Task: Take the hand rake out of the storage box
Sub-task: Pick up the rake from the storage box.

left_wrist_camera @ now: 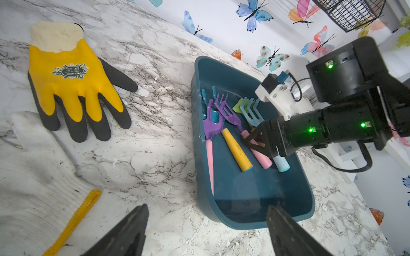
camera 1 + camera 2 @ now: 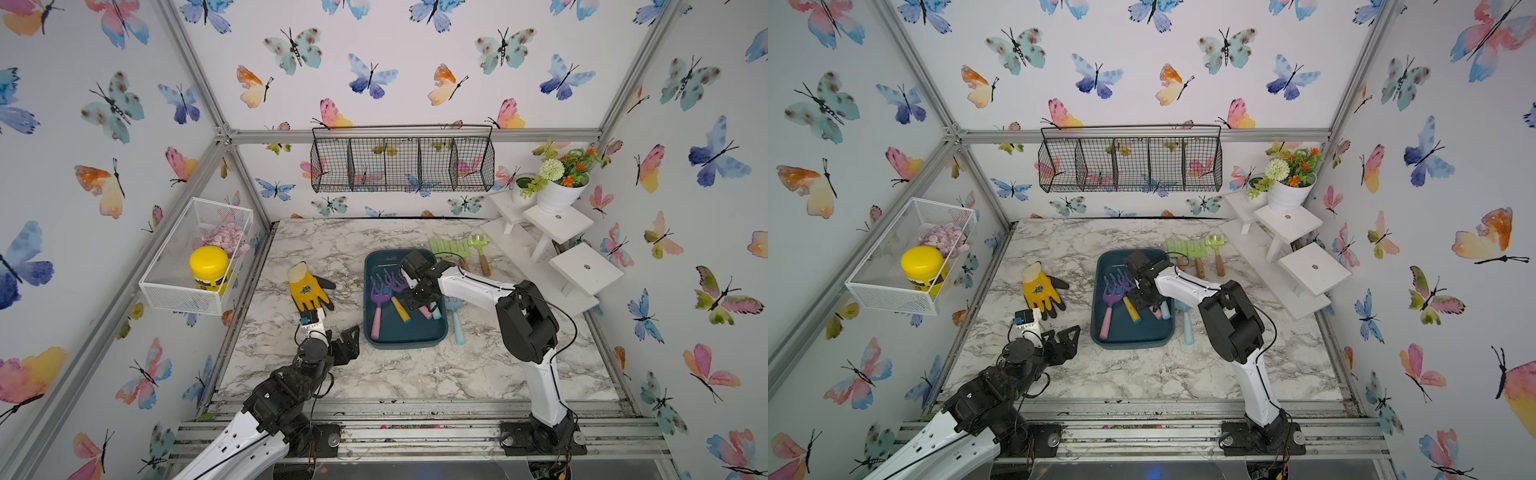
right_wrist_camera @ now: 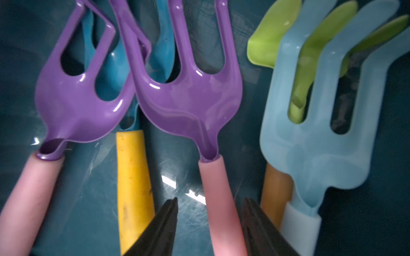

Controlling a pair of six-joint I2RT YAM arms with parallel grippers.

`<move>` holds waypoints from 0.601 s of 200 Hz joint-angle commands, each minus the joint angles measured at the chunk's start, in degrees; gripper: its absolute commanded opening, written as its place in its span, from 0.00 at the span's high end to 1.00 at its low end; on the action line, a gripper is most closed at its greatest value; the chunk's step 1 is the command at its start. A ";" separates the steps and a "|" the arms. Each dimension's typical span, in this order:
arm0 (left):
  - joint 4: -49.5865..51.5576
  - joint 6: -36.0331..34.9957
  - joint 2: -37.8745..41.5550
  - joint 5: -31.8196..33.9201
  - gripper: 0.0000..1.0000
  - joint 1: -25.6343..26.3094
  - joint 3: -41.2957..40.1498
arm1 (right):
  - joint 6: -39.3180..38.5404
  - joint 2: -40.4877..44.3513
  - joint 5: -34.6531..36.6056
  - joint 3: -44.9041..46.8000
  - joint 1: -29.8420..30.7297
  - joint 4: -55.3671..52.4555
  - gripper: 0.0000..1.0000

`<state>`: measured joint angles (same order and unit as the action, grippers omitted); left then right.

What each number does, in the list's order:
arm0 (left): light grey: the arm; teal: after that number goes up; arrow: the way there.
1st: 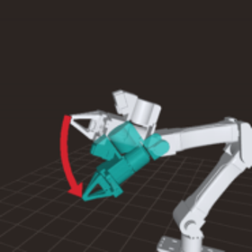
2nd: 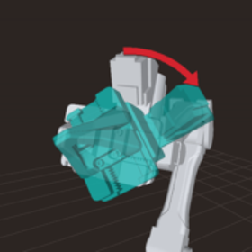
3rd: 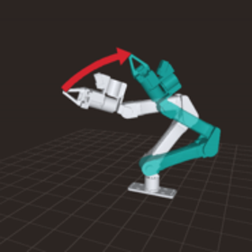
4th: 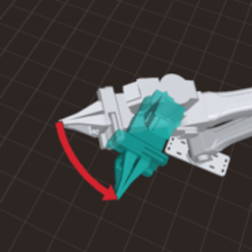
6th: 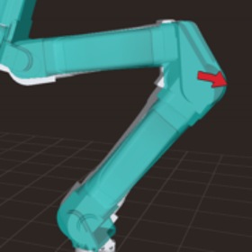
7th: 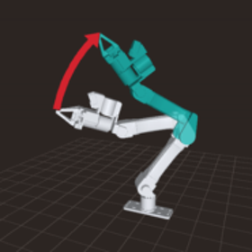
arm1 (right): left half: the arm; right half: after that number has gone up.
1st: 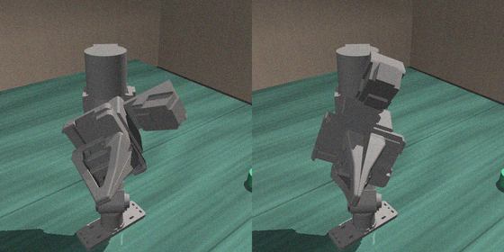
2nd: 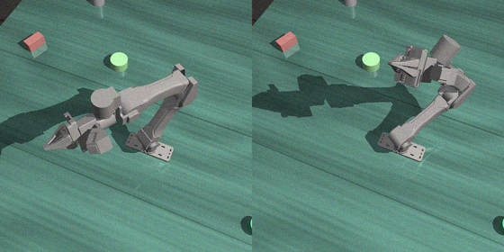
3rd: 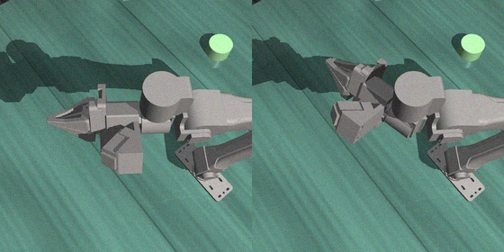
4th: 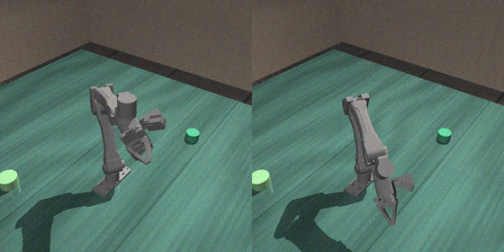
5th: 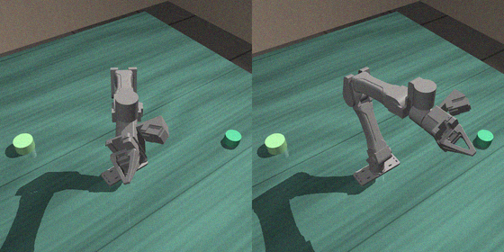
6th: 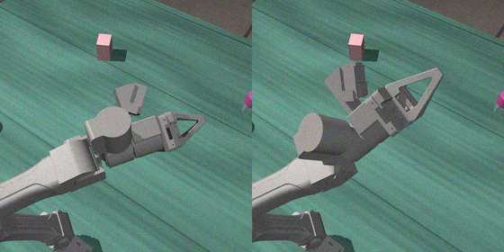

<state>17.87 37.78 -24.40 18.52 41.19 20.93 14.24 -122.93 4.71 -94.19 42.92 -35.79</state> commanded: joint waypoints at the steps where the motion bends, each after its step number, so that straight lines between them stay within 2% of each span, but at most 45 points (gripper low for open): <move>1: -0.33 0.01 0.07 -1.45 0.11 -0.32 -0.28 | -1.66 -1.64 -0.31 -1.08 -0.11 -2.09 0.49; 34: -0.39 -0.07 -0.21 -1.48 0.11 -0.32 -0.23 | -3.47 -2.30 -4.62 -0.30 -0.28 -1.10 0.53; 98: -0.73 -0.07 -0.64 -1.67 0.11 -0.32 -0.10 | -4.40 -1.93 -6.88 1.20 -0.29 -0.38 0.63; 120: -0.73 0.01 -0.55 -1.74 0.11 -0.32 -0.11 | -4.44 -2.12 -7.54 1.38 -0.29 -0.17 0.64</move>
<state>17.85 37.78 -24.91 18.48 41.19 20.93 10.41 -123.98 -0.62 -93.47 42.72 -35.55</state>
